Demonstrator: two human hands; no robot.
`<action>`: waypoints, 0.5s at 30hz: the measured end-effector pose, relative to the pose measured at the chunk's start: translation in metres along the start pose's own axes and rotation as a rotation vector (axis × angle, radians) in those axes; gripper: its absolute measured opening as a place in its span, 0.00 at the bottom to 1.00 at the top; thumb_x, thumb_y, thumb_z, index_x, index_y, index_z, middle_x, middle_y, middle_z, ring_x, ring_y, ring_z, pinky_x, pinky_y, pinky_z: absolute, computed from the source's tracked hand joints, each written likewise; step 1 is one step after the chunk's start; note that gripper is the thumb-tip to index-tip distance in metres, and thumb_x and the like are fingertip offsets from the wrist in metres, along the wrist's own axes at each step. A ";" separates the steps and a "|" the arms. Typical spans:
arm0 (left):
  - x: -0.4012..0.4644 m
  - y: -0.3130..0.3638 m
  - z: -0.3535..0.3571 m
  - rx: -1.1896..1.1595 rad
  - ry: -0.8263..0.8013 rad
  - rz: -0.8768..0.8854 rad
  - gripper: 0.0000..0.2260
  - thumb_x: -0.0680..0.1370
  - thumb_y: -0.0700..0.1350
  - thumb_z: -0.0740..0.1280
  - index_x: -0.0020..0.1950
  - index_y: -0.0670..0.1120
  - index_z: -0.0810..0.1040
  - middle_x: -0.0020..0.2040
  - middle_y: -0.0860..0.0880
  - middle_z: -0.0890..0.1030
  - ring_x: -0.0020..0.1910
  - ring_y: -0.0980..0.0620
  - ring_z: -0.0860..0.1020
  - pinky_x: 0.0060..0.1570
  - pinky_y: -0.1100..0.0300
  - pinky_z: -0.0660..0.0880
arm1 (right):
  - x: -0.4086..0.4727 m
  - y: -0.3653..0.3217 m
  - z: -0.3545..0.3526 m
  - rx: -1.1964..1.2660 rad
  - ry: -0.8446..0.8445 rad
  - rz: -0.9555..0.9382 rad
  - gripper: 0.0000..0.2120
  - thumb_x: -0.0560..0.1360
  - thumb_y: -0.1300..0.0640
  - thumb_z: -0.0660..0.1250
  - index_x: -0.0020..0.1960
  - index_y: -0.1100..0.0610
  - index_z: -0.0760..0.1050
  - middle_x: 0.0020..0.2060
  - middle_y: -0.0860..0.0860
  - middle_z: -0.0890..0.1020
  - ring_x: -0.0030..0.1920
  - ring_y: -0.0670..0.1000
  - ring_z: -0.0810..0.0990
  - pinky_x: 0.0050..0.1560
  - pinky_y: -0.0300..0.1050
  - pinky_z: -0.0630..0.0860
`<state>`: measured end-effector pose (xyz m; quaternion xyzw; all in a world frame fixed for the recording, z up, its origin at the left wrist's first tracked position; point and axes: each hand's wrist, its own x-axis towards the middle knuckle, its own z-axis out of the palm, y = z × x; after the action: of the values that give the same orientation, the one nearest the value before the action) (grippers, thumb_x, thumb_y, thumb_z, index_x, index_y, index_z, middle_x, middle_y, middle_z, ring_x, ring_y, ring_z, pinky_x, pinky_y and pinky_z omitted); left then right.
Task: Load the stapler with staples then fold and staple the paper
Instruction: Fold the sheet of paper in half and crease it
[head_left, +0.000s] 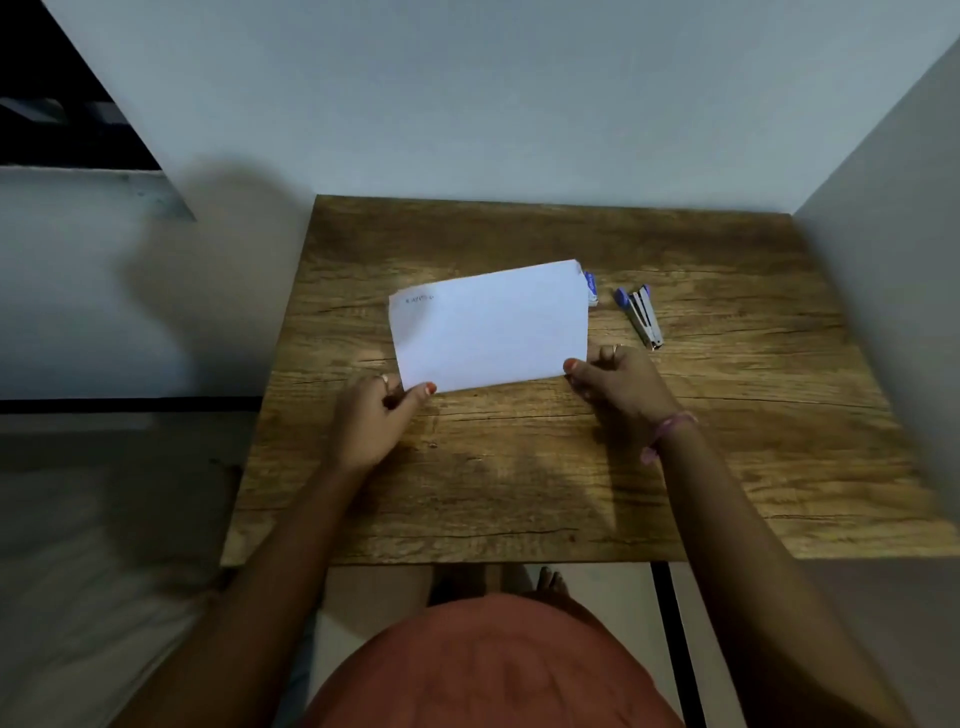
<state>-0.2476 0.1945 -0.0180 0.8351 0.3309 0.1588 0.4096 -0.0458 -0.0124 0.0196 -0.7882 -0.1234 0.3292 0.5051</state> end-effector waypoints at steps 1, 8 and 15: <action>-0.001 -0.001 0.002 -0.025 -0.005 -0.033 0.14 0.75 0.53 0.70 0.53 0.45 0.82 0.43 0.54 0.83 0.41 0.58 0.79 0.39 0.62 0.74 | 0.001 0.002 0.001 -0.019 0.013 0.016 0.13 0.74 0.58 0.70 0.49 0.69 0.78 0.41 0.61 0.81 0.39 0.55 0.77 0.42 0.47 0.76; 0.012 0.008 0.002 0.063 -0.107 -0.176 0.18 0.76 0.59 0.65 0.39 0.44 0.76 0.35 0.50 0.79 0.33 0.53 0.77 0.29 0.62 0.66 | 0.014 0.005 0.006 -0.142 0.116 0.087 0.09 0.72 0.55 0.72 0.46 0.61 0.80 0.42 0.58 0.85 0.44 0.57 0.84 0.50 0.56 0.81; 0.035 0.012 0.001 0.246 -0.164 -0.212 0.15 0.74 0.57 0.68 0.37 0.47 0.74 0.35 0.49 0.78 0.33 0.52 0.77 0.32 0.61 0.70 | 0.022 0.002 0.018 -0.339 0.233 0.115 0.13 0.72 0.52 0.70 0.51 0.62 0.80 0.45 0.56 0.84 0.48 0.54 0.81 0.50 0.52 0.79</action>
<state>-0.2165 0.2119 -0.0093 0.8496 0.3993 0.0044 0.3445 -0.0407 0.0108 0.0039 -0.9003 -0.0728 0.2386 0.3566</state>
